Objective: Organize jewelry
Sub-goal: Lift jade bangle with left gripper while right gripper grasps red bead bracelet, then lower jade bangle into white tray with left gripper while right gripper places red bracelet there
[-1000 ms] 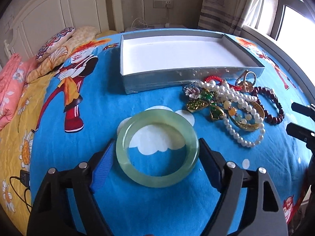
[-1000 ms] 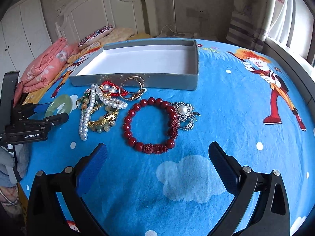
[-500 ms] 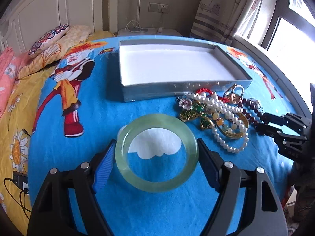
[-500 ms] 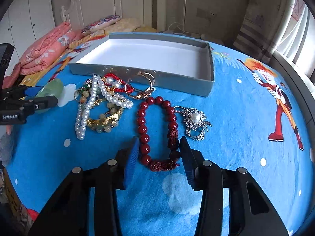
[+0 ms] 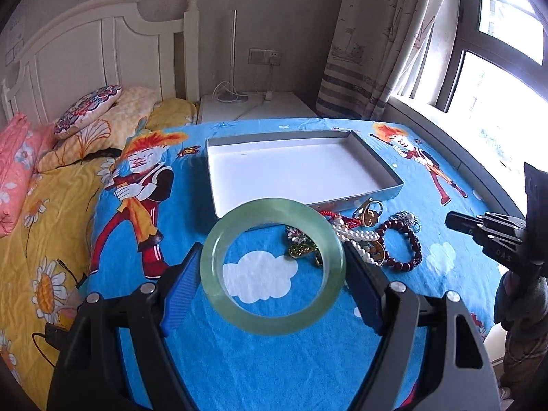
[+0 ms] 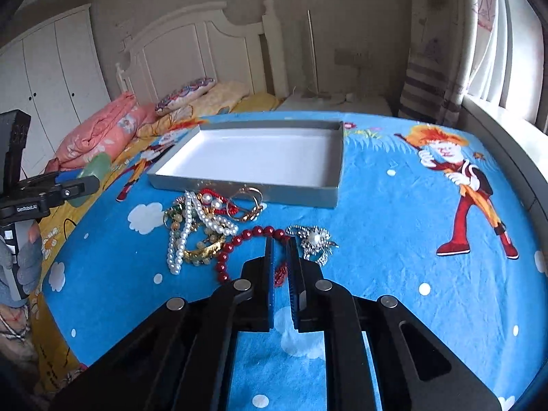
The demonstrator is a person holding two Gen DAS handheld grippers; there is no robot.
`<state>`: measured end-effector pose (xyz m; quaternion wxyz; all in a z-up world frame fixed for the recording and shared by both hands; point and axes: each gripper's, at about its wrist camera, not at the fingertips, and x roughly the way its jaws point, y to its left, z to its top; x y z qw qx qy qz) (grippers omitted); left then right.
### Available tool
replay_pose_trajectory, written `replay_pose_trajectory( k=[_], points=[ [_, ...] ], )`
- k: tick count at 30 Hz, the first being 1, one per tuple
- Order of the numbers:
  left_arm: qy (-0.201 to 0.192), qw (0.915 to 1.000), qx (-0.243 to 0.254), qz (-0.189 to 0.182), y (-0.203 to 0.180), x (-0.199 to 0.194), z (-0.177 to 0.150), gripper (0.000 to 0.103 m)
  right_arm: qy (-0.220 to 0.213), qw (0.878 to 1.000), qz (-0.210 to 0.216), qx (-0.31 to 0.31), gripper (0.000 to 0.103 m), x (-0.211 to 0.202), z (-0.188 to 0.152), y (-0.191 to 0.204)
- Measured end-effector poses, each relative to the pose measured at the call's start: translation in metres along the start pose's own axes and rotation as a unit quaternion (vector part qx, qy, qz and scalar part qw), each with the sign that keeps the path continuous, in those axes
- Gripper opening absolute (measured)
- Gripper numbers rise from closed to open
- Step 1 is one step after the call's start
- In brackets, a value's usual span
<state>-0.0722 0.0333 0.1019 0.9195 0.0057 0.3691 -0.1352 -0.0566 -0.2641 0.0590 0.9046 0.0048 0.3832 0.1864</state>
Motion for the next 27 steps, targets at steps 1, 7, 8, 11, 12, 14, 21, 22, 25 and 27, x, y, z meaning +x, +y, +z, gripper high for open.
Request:
replay_pose_trajectory(
  k=[1, 7, 8, 11, 12, 14, 21, 22, 25, 27],
  points=[
    [-0.001, 1.0000, 0.001, 0.000, -0.003, 0.000, 0.000, 0.078, 0.016, 1.000, -0.005, 0.005, 0.013, 0.007, -0.002, -0.001],
    [-0.015, 0.9999, -0.005, -0.001, -0.013, -0.001, -0.010, 0.078, 0.080, 0.997, 0.005, 0.022, 0.099, 0.046, -0.013, 0.001],
    [-0.018, 0.9998, -0.006, 0.002, -0.015, -0.001, -0.013, 0.078, 0.066, 0.997, 0.015, 0.022, 0.096, 0.043, -0.014, 0.002],
    [-0.026, 0.9996, -0.013, -0.002, -0.021, -0.002, -0.023, 0.078, 0.063, 0.997, 0.022, 0.037, 0.096, 0.041, -0.014, -0.001],
    [-0.027, 0.9995, -0.014, -0.004, -0.022, -0.002, -0.026, 0.078, 0.067, 0.997, 0.011, 0.039, 0.096, 0.043, -0.013, -0.002],
    [-0.027, 0.9996, -0.012, -0.006, -0.025, 0.000, -0.031, 0.078, 0.080, 0.996, -0.004, 0.044, 0.087, 0.050, -0.014, -0.004],
    [-0.027, 0.9996, -0.006, -0.007, -0.031, 0.005, -0.040, 0.078, 0.073, 0.994, -0.081, -0.027, 0.019, 0.063, -0.013, 0.021],
    [-0.027, 0.9996, -0.006, -0.006, -0.031, 0.005, -0.041, 0.078, 0.072, 0.992, -0.090, -0.042, 0.017, 0.063, -0.015, 0.025],
    [-0.028, 0.9996, -0.007, -0.001, -0.029, 0.005, -0.044, 0.078, 0.029, 0.990, -0.116, -0.068, 0.016, 0.045, -0.016, 0.033],
    [-0.029, 0.9995, -0.010, 0.000, -0.026, 0.004, -0.046, 0.078, -0.006, 0.984, -0.151, -0.091, 0.015, 0.029, -0.013, 0.038]
  ],
)
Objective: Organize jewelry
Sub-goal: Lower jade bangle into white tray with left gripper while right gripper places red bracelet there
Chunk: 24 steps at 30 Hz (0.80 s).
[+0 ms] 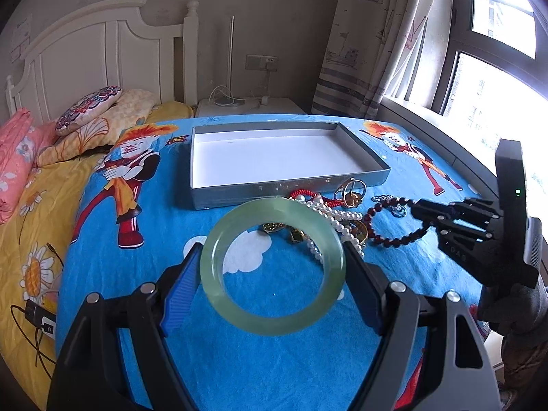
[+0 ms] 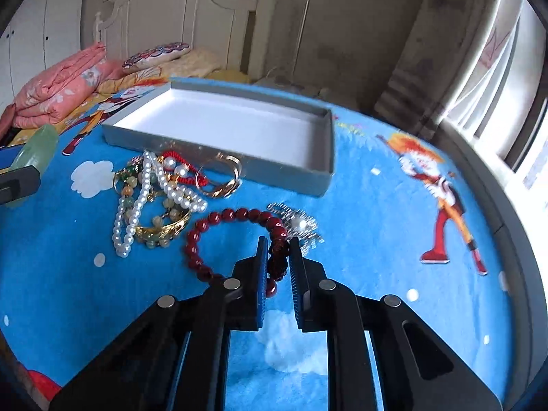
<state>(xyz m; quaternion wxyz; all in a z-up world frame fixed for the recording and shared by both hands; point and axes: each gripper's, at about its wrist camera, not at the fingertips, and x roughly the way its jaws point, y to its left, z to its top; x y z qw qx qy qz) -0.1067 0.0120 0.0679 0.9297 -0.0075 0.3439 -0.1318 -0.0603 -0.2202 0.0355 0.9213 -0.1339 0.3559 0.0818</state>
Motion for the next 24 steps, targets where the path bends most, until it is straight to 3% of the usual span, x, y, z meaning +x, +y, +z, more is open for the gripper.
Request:
replay_pose_trajectory(
  k=[7, 11, 17, 20, 21, 22, 23, 24],
  points=[
    [-0.007, 0.9999, -0.001, 0.008, 0.000, -0.001, 0.005, 0.078, -0.116, 0.991, -0.068, -0.027, 0.014, -0.053, 0.023, -0.006],
    [-0.009, 0.9998, 0.007, 0.013, -0.003, -0.001, 0.009, 0.078, -0.146, 0.986, -0.074, -0.022, 0.012, -0.067, 0.037, -0.015],
    [-0.010, 0.9997, 0.016, 0.016, -0.008, 0.003, 0.015, 0.078, -0.157, 0.984, -0.075, -0.022, 0.012, -0.074, 0.046, -0.023],
    [-0.009, 0.9997, 0.017, 0.016, -0.008, 0.004, 0.014, 0.078, -0.104, 0.994, -0.025, -0.016, 0.015, -0.059, 0.050, -0.030],
    [-0.008, 0.9997, 0.016, 0.014, -0.008, 0.004, 0.013, 0.078, -0.087, 0.996, -0.010, -0.009, 0.023, -0.052, 0.048, -0.033],
    [-0.007, 0.9998, 0.015, 0.013, -0.007, 0.004, 0.012, 0.078, -0.069, 0.998, 0.007, 0.000, 0.070, -0.045, 0.044, -0.037],
    [-0.006, 0.9998, 0.014, 0.013, -0.007, 0.004, 0.012, 0.078, -0.053, 0.998, 0.016, 0.009, 0.093, -0.039, 0.039, -0.041],
    [-0.005, 0.9998, 0.014, 0.014, -0.007, 0.005, 0.012, 0.078, -0.047, 0.999, 0.024, 0.012, 0.095, -0.034, 0.032, -0.043]
  ],
)
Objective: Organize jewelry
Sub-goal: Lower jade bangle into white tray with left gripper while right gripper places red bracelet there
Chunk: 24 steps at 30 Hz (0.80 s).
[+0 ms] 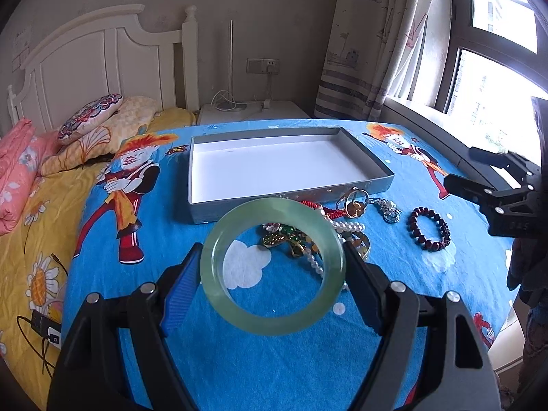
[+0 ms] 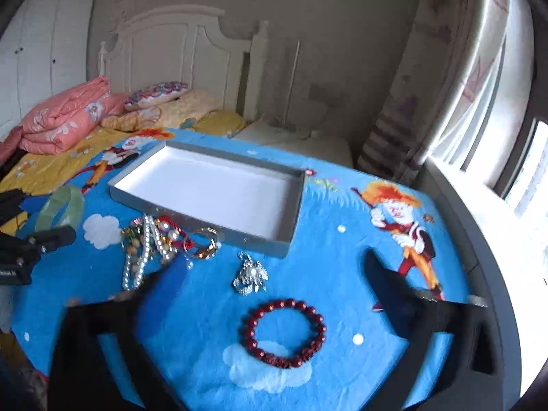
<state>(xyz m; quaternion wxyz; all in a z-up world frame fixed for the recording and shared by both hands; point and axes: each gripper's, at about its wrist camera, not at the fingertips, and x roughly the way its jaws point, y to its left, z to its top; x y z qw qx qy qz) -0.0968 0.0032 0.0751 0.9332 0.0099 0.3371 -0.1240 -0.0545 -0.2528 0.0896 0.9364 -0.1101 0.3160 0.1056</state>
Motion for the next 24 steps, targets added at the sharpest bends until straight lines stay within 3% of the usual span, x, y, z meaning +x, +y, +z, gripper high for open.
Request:
replay_pose_trajectory(
  k=[3, 9, 12, 13, 14, 16, 18, 24],
  points=[
    [0.002, 1.0000, 0.003, 0.000, 0.000, 0.002, 0.000, 0.078, 0.038, 0.999, -0.010, -0.004, 0.097, 0.015, -0.022, -0.004],
    [0.007, 0.9999, 0.010, -0.002, -0.006, 0.007, -0.001, 0.078, 0.098, 0.994, 0.007, 0.056, 0.082, 0.045, -0.053, -0.038],
    [0.012, 0.9998, 0.014, -0.004, -0.009, 0.012, -0.001, 0.078, 0.150, 0.985, 0.009, 0.089, 0.050, 0.067, -0.064, -0.060],
    [0.013, 0.9998, 0.015, -0.006, -0.011, 0.013, -0.001, 0.078, 0.145, 0.986, 0.011, 0.077, 0.041, 0.067, -0.068, -0.059],
    [0.013, 0.9997, 0.017, -0.006, -0.012, 0.014, -0.001, 0.078, 0.141, 0.988, 0.022, 0.065, 0.024, 0.064, -0.070, -0.056],
    [0.013, 0.9996, 0.022, -0.006, -0.013, 0.016, 0.001, 0.078, 0.141, 0.990, 0.006, 0.025, 0.014, 0.054, -0.072, -0.042],
    [0.014, 0.9995, 0.028, -0.004, -0.014, 0.019, 0.004, 0.078, 0.107, 0.993, -0.032, -0.032, 0.014, 0.039, -0.074, -0.026],
    [0.013, 0.9987, 0.048, 0.001, -0.019, 0.027, 0.018, 0.078, 0.017, 0.990, -0.112, -0.080, 0.014, 0.001, -0.042, -0.022]
  ],
)
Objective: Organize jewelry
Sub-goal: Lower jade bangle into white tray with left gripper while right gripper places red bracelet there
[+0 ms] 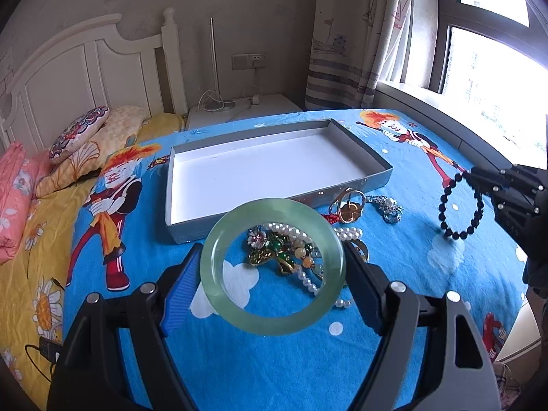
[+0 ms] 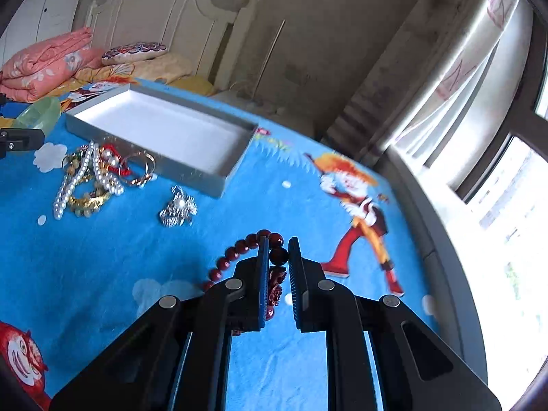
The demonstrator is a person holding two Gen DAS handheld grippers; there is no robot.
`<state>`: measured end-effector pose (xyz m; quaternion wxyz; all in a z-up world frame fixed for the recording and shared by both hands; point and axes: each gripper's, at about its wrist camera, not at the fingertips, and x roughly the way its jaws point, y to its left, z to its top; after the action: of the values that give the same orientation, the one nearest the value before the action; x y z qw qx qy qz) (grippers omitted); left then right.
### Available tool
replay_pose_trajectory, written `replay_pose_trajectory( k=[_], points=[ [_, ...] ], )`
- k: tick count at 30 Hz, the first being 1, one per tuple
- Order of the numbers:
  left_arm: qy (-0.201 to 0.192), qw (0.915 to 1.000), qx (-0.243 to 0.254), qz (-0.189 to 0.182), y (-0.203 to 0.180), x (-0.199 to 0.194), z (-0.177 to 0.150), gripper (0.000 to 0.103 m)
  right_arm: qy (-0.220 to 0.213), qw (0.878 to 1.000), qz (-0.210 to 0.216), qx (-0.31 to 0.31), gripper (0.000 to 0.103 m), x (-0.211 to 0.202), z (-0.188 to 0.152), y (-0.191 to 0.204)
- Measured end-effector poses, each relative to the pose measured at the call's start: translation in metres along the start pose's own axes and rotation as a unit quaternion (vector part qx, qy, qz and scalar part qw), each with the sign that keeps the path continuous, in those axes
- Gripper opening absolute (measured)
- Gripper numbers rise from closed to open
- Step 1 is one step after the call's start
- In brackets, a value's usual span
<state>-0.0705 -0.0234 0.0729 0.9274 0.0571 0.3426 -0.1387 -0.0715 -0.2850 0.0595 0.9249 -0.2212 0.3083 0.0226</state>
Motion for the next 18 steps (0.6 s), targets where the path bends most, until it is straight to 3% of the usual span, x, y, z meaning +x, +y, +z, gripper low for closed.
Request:
replay_pose_trajectory(
  k=[9, 18],
  points=[
    [-0.002, 0.9999, -0.001, -0.017, 0.002, 0.014, 0.022, 0.078, -0.049, 0.998, -0.027, -0.042, 0.014, -0.005, 0.051, -0.004],
    [0.010, 0.9999, -0.010, -0.002, 0.018, 0.049, 0.055, 0.078, -0.075, 0.996, 0.019, -0.041, 0.014, 0.026, 0.109, 0.021]
  ],
)
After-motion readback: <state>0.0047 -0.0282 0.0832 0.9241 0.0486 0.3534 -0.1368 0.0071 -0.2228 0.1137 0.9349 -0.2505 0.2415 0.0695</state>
